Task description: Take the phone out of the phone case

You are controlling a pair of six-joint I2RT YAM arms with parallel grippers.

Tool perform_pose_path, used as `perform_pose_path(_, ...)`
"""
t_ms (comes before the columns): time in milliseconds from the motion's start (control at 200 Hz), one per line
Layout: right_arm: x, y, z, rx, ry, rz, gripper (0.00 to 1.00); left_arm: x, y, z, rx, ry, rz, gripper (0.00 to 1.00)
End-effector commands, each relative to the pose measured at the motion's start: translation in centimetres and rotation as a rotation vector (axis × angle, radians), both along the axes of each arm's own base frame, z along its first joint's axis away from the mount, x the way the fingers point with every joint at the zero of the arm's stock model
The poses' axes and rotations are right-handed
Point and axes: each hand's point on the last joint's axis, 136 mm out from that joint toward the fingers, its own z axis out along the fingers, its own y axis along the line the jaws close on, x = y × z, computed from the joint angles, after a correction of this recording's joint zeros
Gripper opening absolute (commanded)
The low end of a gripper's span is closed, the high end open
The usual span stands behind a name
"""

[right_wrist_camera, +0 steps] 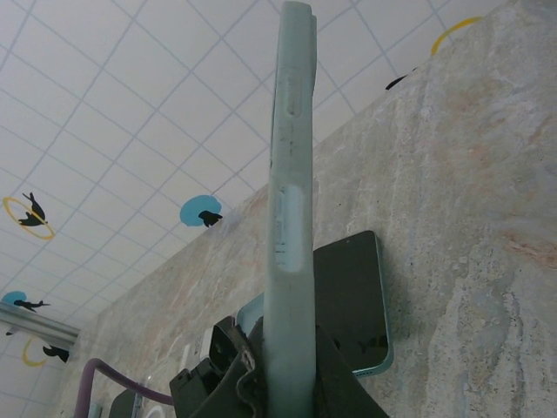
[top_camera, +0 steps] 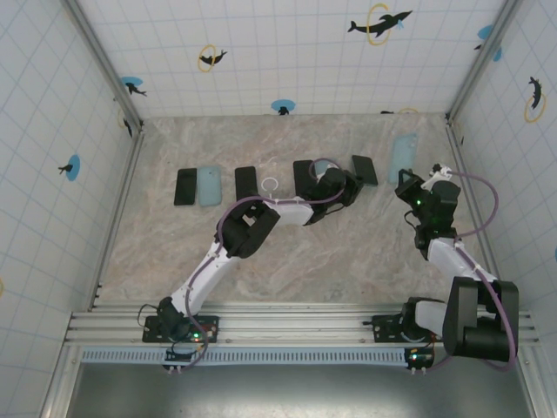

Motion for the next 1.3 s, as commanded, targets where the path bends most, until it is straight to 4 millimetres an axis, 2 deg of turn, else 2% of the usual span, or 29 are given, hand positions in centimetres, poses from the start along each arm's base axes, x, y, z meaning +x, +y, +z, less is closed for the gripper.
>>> perform_pose_path(0, -0.2, 0.0, 0.6, -0.003, -0.031, 0.01, 0.01, -0.5, -0.8, -1.0, 0.005, 0.034, -0.012, 0.0)
perform_pose_path(115, -0.2, 0.0, 0.5, -0.003, -0.029, 0.011, 0.01, -0.6, -0.8, -0.4, 0.022, 0.022, -0.018, 0.11)
perform_pose_path(235, -0.1, 0.1, 0.3, 0.001, -0.024, 0.015, 0.01, -0.6, -0.8, 0.2, 0.037, 0.005, -0.023, 0.17)
perform_pose_path(430, -0.2, 0.1, 0.1, 0.0, -0.019, 0.016, 0.02, -1.1, -0.7, 0.2, 0.047, 0.008, -0.031, 0.27)
perform_pose_path(1291, -0.1, 0.5, 0.0, 0.005, -0.01, 0.036, 0.03, -2.0, 1.1, 1.8, 0.218, -0.034, -0.021, 0.52)
